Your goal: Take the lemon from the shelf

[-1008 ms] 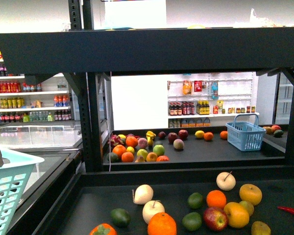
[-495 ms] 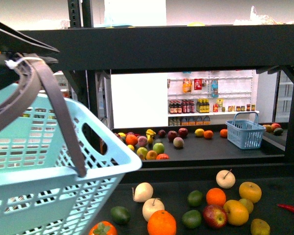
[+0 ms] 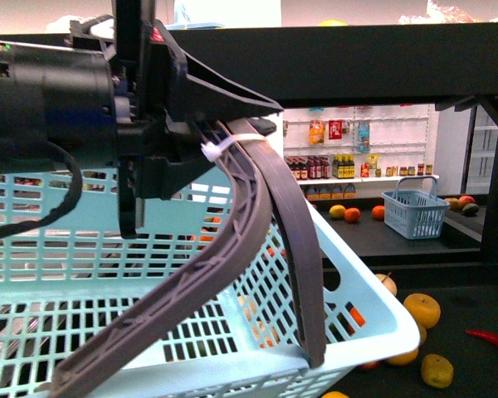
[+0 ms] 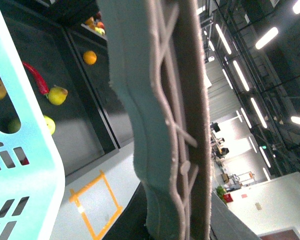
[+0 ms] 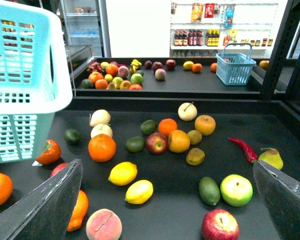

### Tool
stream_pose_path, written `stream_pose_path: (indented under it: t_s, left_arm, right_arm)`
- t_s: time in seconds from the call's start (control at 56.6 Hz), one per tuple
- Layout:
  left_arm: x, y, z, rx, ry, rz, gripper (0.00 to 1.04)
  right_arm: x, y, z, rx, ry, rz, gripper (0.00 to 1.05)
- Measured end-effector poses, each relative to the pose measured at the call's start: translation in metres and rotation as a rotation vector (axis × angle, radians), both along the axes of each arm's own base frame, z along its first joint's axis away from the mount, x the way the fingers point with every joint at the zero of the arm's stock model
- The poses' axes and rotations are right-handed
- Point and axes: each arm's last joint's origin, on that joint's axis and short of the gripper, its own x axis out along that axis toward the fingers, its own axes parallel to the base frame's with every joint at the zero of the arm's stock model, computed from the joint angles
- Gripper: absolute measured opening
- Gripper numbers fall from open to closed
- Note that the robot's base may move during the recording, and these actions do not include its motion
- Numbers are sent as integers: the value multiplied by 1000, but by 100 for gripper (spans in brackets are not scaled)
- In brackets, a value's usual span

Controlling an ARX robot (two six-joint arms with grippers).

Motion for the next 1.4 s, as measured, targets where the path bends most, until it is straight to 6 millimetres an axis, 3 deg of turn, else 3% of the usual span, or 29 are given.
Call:
stream_pose_path:
  t_s: [0.23,0.371,0.548,0.725,0.902,1.114,1.22,1.397]
  left_arm:
    - [11,-11,-11,39,7,7,10]
    - [12,-11,-13,47,2,14,10]
    - [12,-11,-13,48,-2,11,10]
    - [12,-11,-13,48,-2,6,10]
    - [12,-12,-13,50,-8,9,9]
    - [12,-12,-13,50,-8,5,9]
    - [12,-11,-13,50,-6,5,9]
    - [12,-11,-13,51,-7,8,9]
  right_arm:
    - [0,0,-1,6,13,-13,102]
    - [7,-3,-7,73,352,-184,102]
    - [30,-18,-7,202,509,-166,102]
    - [81,-54,-8,325,617,-259,102]
    - [139,-73,-46,431,811,-315,102]
    - [206,-69,-86,475,932,-338,102]
    - [244,-56,-104,482,982,-319,102]
    - [290,-30,-127,519,1029,-300,102]
